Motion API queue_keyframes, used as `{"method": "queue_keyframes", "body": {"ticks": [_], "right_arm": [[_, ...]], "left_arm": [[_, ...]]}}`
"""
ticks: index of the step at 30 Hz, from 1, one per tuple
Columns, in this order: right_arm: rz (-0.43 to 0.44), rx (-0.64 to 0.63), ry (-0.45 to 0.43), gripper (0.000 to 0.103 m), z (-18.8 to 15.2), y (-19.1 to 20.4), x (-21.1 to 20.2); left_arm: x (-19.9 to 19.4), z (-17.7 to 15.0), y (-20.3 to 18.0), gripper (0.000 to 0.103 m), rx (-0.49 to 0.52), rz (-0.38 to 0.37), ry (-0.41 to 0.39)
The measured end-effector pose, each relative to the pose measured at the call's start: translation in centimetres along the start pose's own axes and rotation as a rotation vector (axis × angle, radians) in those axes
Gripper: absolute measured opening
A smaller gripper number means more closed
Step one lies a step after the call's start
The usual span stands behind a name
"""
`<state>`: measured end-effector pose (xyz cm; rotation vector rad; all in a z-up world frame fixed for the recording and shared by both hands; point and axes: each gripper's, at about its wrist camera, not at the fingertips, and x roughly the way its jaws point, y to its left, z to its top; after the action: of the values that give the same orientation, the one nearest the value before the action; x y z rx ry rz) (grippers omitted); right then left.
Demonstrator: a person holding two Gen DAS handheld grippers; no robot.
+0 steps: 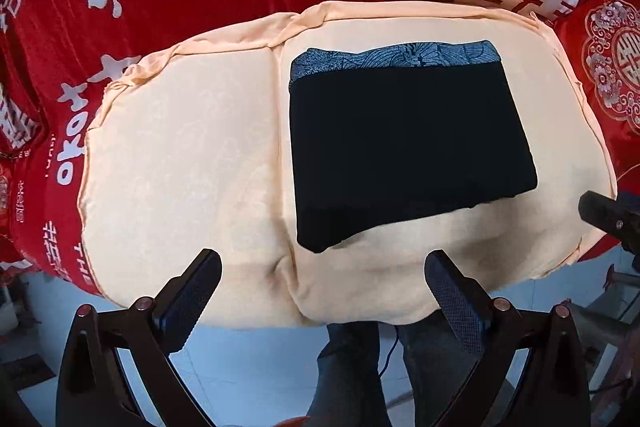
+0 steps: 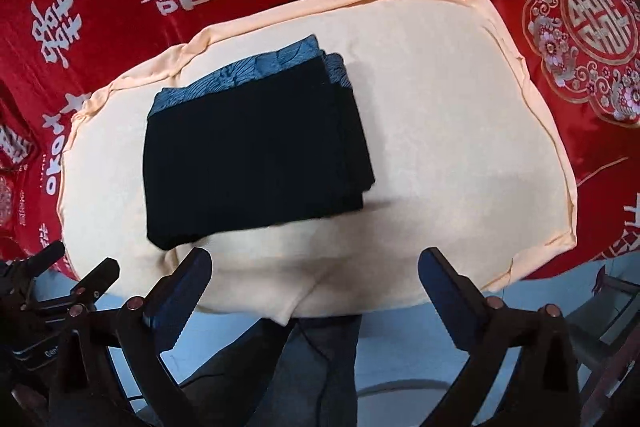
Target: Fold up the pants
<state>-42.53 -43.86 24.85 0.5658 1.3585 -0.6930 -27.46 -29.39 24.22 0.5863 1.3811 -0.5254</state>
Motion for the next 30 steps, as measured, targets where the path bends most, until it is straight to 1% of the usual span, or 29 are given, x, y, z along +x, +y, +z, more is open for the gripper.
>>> {"method": "queue_keyframes", "body": {"ticks": [6, 13, 18, 30], "right_arm": [[-0.012, -0.001, 0.005, 0.103, -0.7, 1.0, -0.8], [-0.031, 0.012, -0.002, 0.103, -0.7, 1.3, -1.5], [-0.04, -0.01, -0.013, 0.103, -0.8, 2.1, -2.0], [-0.047, -0.049, -0.026, 0.103, -1.0, 4.2, -2.7]], "left_arm": [[-1.2, -0.5, 0.2, 0.102, -0.005, 0.005, -0.006], [-2.1, -0.6, 1.1, 0.102, -0.049, -0.001, -0.025], [-2.7, -0.8, 1.7, 0.102, -0.071, -0.005, -0.039], [-3.4, -1.2, 2.4, 0.102, -0.087, -0.01, -0.056]]}}
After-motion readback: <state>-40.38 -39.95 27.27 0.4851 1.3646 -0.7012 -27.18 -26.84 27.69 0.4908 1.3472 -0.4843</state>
